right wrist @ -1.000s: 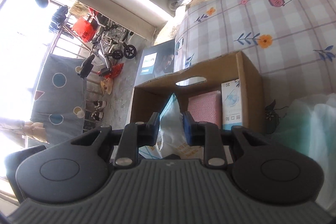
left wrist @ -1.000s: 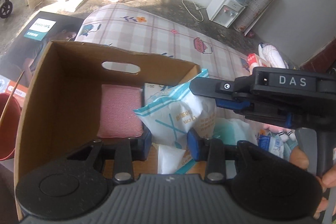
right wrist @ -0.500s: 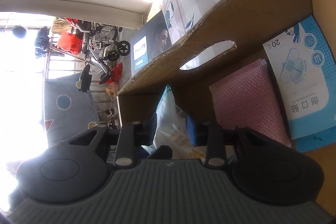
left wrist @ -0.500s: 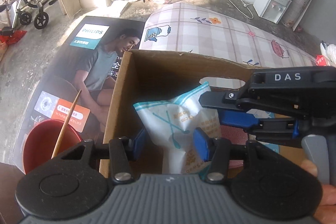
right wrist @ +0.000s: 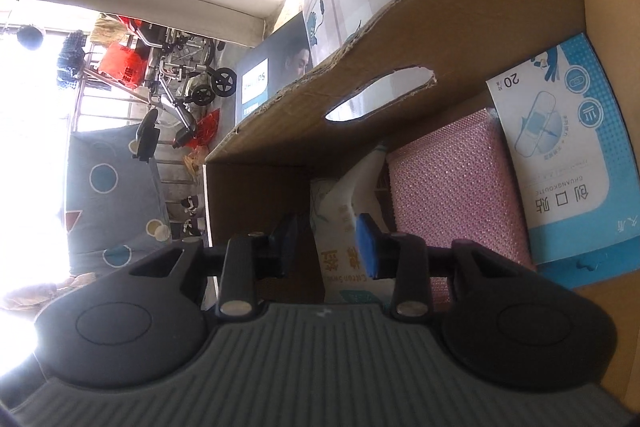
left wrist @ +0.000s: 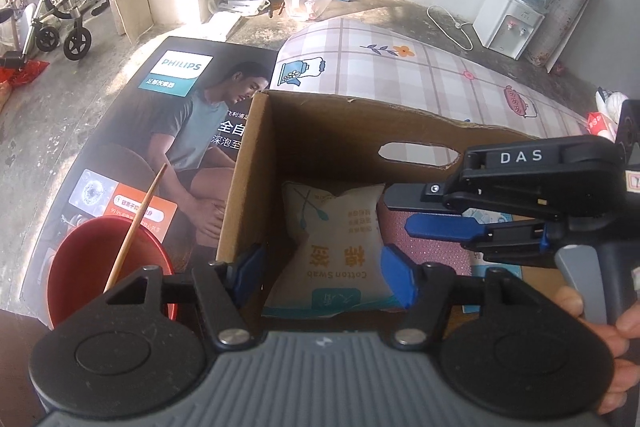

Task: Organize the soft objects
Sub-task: 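Carry the white swab bag with the left tool into the cardboard box, then reach the left tool to the blue-and-teal wet-wipes pack and grasp it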

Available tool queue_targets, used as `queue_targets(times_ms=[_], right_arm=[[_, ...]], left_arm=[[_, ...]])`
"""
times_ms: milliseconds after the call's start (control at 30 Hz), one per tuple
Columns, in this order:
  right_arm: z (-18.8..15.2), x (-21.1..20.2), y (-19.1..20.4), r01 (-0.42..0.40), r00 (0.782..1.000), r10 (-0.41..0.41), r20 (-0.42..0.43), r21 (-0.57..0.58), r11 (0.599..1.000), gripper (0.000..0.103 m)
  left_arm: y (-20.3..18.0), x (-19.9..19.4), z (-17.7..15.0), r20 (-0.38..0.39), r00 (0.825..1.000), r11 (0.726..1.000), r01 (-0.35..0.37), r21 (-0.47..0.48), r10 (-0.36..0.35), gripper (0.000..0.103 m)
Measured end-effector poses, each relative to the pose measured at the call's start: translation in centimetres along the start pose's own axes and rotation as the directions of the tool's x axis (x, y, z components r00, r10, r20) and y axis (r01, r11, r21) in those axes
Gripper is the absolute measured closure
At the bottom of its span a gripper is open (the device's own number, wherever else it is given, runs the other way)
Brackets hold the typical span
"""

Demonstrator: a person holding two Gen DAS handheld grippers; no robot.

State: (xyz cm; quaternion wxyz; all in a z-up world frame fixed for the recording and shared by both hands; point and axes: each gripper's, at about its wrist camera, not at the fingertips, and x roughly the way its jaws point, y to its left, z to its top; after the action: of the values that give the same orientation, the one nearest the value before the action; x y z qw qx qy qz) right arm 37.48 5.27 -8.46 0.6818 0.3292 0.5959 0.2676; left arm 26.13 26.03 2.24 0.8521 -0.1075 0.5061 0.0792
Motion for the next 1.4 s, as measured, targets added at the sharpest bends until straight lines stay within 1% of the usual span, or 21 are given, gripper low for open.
queue_targets(times_ms=[100,167,233,300,333,400,500,533,600,667,733,800,900,1000,1033,1067,1100,1167,1267,1300,1400], right_arm=[[-1.0,-1.3,1.2,-0.017,1.000,0.017,0.013,-0.048,0.999,0.070],[-1.9,-3.2,1.8,-0.037,0.999,0.039,0.032,-0.080,0.996,0.070],[-2.7,-5.0,2.1,-0.059,0.996,0.065,0.057,-0.106,0.993,0.061],[-3.8,-7.6,2.1,-0.074,0.991,0.088,0.097,-0.144,0.987,0.056],[-4.3,-8.9,1.9,-0.079,0.988,0.098,0.116,-0.159,0.984,0.053],[-5.6,-11.9,1.1,-0.096,0.981,0.125,0.148,-0.191,0.977,0.049],[-7.7,-16.5,-0.8,-0.101,0.969,0.148,0.199,-0.228,0.968,0.046],[-8.3,-17.7,-1.3,-0.094,0.964,0.148,0.219,-0.239,0.966,0.044],[-10.6,-21.2,-3.5,-0.066,0.949,0.142,0.280,-0.263,0.963,0.041],[-12.2,-23.7,-5.1,-0.034,0.936,0.127,0.329,-0.274,0.961,0.040],[-13.7,-26.2,-7.0,0.003,0.918,0.108,0.382,-0.279,0.960,0.038],[-15.4,-28.9,-9.5,0.053,0.890,0.080,0.448,-0.277,0.959,0.037],[-17.5,-32.0,-12.6,0.123,0.846,0.034,0.531,-0.258,0.958,0.037],[-19.0,-34.6,-16.2,0.212,0.786,-0.036,0.617,-0.214,0.954,0.037],[-19.3,-35.2,-17.2,0.250,0.763,-0.064,0.644,-0.203,0.947,0.037],[-19.4,-35.7,-18.4,0.298,0.732,-0.102,0.673,-0.181,0.937,0.037],[-19.4,-36.1,-19.6,0.336,0.708,-0.141,0.692,-0.155,0.929,0.037],[-18.8,-36.6,-21.9,0.367,0.687,-0.180,0.704,-0.122,0.922,0.037],[-17.0,-36.5,-24.9,0.406,0.669,-0.245,0.702,-0.069,0.911,0.039],[-16.3,-36.3,-25.9,0.412,0.667,-0.261,0.698,-0.054,0.909,0.039],[-14.1,-35.5,-28.1,0.422,0.673,-0.292,0.680,-0.028,0.906,0.045]], left_arm=[[-0.3,-1.7,-0.8,0.022,0.999,0.999,0.031,-0.010,-0.030,0.036],[-0.8,-3.3,-1.5,0.048,0.997,0.998,0.057,-0.010,-0.057,0.034],[-1.7,-4.9,-2.3,0.079,0.994,0.997,0.079,0.009,-0.079,0.032],[-2.8,-6.5,-3.3,0.109,0.989,0.995,0.094,0.036,-0.098,0.030],[-3.7,-7.5,-4.0,0.130,0.985,0.993,0.105,0.054,-0.111,0.028],[-5.0,-9.1,-5.1,0.157,0.978,0.989,0.127,0.082,-0.138,0.025],[-7.6,-11.4,-7.4,0.208,0.958,0.977,0.173,0.120,-0.195,0.023],[-8.4,-12.0,-8.3,0.222,0.951,0.973,0.187,0.133,-0.213,0.022],[-10.3,-13.0,-9.8,0.237,0.940,0.964,0.212,0.162,-0.247,0.021],[-12.3,-13.4,-11.3,0.236,0.929,0.951,0.240,0.197,-0.284,0.021],[-14.1,-13.5,-12.6,0.232,0.920,0.938,0.265,0.223,-0.315,0.021],[-16.1,-13.3,-13.5,0.218,0.913,0.923,0.287,0.257,-0.345,0.021],[-19.0,-12.6,-14.1,0.189,0.914,0.906,0.294,0.304,-0.360,0.021],[-22.0,-11.8,-14.2,0.170,0.917,0.892,0.286,0.351,-0.361,0.021],[-23.3,-11.5,-14.2,0.163,0.917,0.884,0.286,0.369,-0.364,0.021],[-24.4,-11.1,-14.0,0.156,0.918,0.880,0.287,0.379,-0.366,0.021],[-25.2,-10.8,-13.8,0.149,0.918,0.876,0.289,0.386,-0.368,0.021],[-27.3,-9.7,-13.3,0.138,0.919,0.870,0.290,0.398,-0.369,0.021],[-30.2,-7.9,-12.7,0.105,0.927,0.865,0.289,0.409,-0.359,0.025],[-31.1,-7.2,-12.4,0.088,0.929,0.862,0.296,0.412,-0.361,0.027],[-33.1,-5.5,-11.8,0.042,0.928,0.849,0.320,0.420,-0.370,0.037]])
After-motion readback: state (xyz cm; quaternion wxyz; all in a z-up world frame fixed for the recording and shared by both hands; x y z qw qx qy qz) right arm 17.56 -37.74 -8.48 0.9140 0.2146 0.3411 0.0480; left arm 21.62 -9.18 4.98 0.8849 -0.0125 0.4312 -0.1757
